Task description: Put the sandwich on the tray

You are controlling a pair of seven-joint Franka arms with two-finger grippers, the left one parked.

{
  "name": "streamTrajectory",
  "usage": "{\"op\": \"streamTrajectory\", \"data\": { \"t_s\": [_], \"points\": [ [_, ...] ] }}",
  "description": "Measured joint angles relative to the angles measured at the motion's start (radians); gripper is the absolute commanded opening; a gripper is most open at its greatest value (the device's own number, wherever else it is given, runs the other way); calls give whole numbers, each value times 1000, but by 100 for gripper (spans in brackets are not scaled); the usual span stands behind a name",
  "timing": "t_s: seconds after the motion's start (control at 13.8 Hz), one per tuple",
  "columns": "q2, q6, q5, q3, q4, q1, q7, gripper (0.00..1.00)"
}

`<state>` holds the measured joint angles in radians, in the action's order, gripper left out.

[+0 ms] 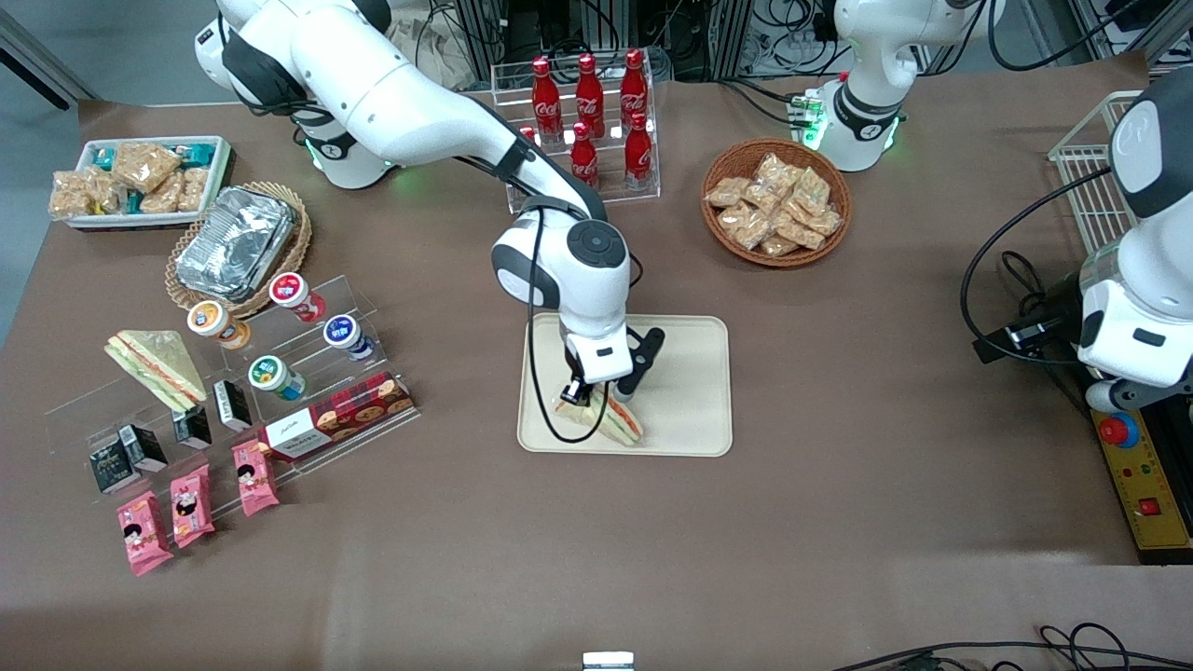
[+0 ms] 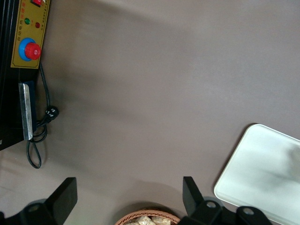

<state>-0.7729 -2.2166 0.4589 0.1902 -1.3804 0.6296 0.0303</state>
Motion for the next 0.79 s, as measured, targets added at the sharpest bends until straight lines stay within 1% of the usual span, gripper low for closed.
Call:
{"op": "streamTrajectory", "data": {
  "t_s": [0.22,0.29,0.43,0.51,0.58,0.79],
  "points": [
    [-17,-19,12,0,-6,21,6,26],
    [-18,-23,19,0,-12,28,6,27],
    [-22,-33,23,0,-18,33,6,59],
    [-24,-37,23,-1,-20,32,5,78],
    [-28,-42,22,-3,-22,31,3,100],
    [-34,-87,17,-5,-40,20,-4,100]
  ]
}}
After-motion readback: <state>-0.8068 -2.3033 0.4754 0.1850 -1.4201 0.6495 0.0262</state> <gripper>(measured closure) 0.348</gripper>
